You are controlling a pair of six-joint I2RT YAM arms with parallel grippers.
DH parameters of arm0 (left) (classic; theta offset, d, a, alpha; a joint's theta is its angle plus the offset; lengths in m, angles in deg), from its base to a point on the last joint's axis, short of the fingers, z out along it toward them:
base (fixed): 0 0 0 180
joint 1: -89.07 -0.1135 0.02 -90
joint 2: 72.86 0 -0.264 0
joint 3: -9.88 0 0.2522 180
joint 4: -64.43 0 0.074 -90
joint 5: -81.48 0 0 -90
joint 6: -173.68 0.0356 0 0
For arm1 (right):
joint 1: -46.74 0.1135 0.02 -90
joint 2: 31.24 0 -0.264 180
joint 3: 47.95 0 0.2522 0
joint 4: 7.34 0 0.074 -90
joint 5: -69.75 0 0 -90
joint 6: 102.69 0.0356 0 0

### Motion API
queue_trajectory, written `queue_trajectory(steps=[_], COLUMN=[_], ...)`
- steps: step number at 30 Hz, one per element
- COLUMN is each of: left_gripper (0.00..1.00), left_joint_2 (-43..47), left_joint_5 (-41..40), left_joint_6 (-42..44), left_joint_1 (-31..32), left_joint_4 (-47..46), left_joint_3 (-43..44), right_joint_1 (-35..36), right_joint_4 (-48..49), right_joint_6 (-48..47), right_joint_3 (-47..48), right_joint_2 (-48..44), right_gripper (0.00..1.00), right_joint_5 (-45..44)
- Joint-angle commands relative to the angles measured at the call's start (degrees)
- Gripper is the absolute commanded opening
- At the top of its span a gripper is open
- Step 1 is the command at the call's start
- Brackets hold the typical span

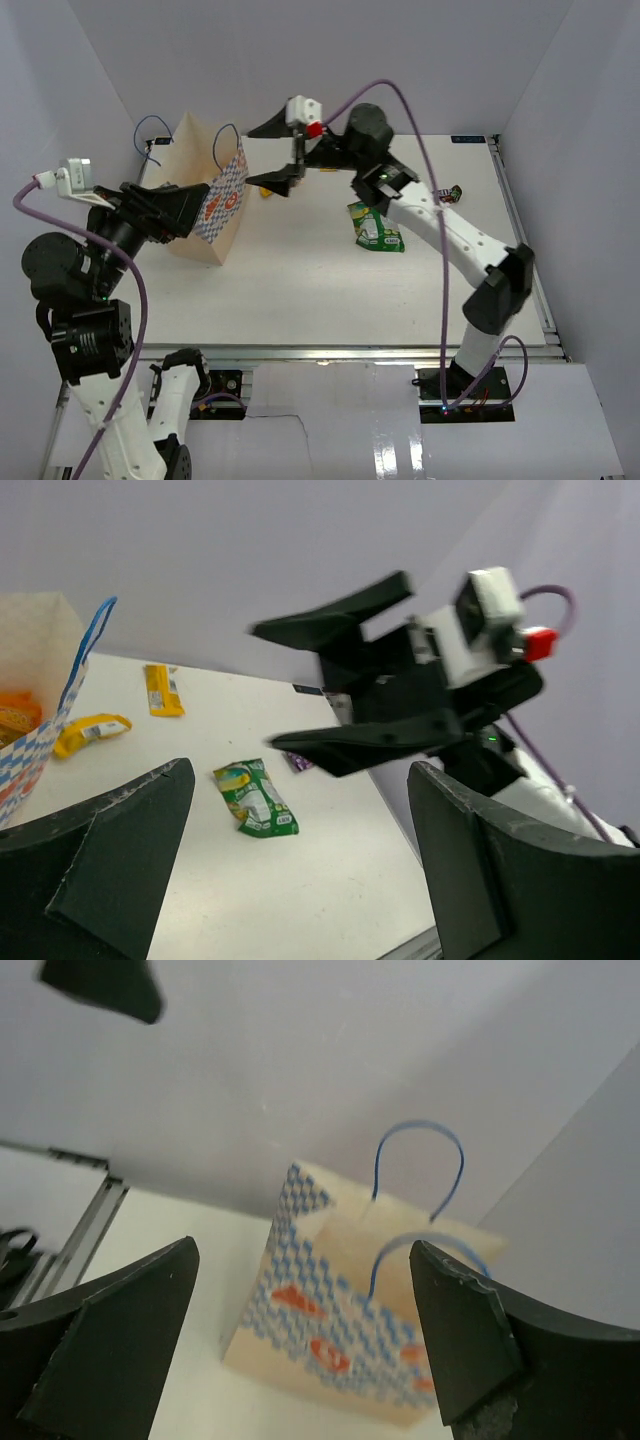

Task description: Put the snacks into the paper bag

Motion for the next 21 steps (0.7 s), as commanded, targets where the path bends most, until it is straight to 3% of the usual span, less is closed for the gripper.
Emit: queue_trajectory(steps=[1, 6, 9, 10, 13, 15, 18, 21], left_gripper=[0.98, 0.98, 0.98, 0.98, 0.98, 0.98, 0.98, 0.98], left_joint_2=[-5.1, -10.4, -15.4, -17.1, -25.3, -33.2, -44.8, -56.0], left_joint_5=[5.4, 6.3, -0.2, -3.4, -18.3, -21.1, -28.3, -35.5], left_joint_6=[-2.4, -3.5, -0.4, 0.9, 6.5, 10.1, 17.6, 30.7], left_joint_1=[-1.3, -0.5, 7.7, 16.7, 31.4, 37.3, 41.7, 43.8], left_joint_4=[-2.1, -8.0, -8.8, -8.8, -8.6, -8.1, -5.9, -1.8], left_joint_3=[-5.5, -9.4, -7.1, -6.2, -0.3, 2.7, 10.6, 17.6], right_joint_1=[-6.7, -19.2, -25.4, -27.3, -29.4, -32.3, -36.7, -40.2], right_joint_4=[-6.4, -15.4, -22.2, -25.1, -28.0, -27.9, -27.8, -31.4], right_joint_6=[5.3, -4.4, -9.5, -10.6, -11.8, -7.4, -3.4, -5.6], right_joint_3=[-13.7, -39.1, -49.9, -52.0, -58.5, -61.7, -64.5, -67.3], right_joint_2=[-11.2, -28.2, -36.1, -37.7, -42.9, -45.6, -48.4, -51.5], right_gripper=[0.92, 0.95, 0.96, 0.96, 0.97, 0.98, 0.97, 0.98], right_joint_5=[17.2, 16.6, 15.9, 15.6, 14.1, 13.7, 16.2, 15.0])
